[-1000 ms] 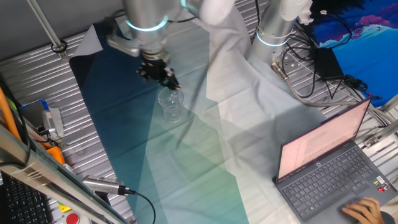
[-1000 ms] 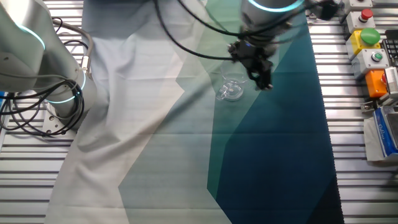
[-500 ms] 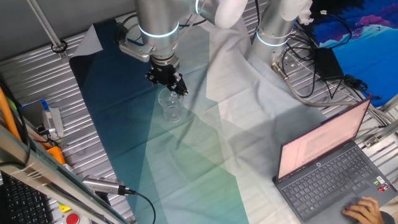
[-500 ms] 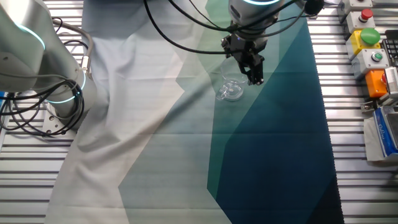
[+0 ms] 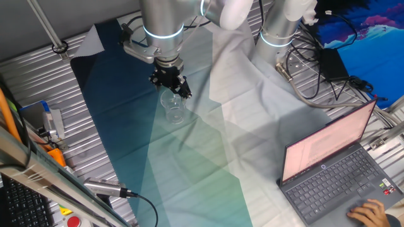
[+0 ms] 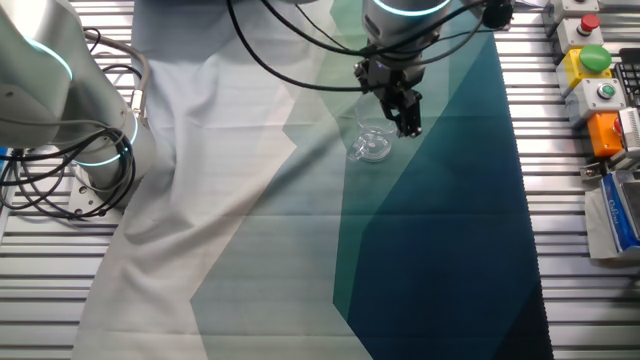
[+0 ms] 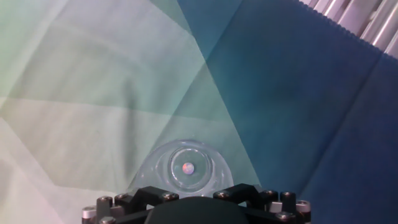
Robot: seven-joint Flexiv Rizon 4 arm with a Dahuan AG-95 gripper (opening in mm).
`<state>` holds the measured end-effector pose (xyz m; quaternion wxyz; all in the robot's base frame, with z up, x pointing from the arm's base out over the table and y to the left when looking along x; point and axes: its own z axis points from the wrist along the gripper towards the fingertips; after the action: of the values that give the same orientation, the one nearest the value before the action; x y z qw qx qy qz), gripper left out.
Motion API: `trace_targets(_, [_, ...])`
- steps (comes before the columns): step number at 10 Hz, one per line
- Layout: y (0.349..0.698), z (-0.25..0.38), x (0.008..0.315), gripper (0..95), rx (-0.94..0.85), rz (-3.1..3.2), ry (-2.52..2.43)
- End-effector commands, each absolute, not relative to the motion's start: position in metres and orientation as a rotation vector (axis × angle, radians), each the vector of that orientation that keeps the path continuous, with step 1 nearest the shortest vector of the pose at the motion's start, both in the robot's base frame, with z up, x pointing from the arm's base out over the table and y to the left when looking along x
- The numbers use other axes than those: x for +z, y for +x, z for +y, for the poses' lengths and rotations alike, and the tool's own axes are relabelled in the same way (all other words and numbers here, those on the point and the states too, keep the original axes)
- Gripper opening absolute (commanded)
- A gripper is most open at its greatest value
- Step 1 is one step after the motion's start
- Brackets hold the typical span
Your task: Pick up the cup
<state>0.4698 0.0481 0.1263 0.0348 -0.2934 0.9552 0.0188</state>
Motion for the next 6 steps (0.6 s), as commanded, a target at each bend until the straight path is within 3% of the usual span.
trace_targets(1, [0.4697, 0.0492, 0.1234, 95.0, 0.060, 2.932, -0.903])
trace_targets(6, [0.4695, 0.0582, 0.1170, 95.0, 0.068, 2.932, -0.875])
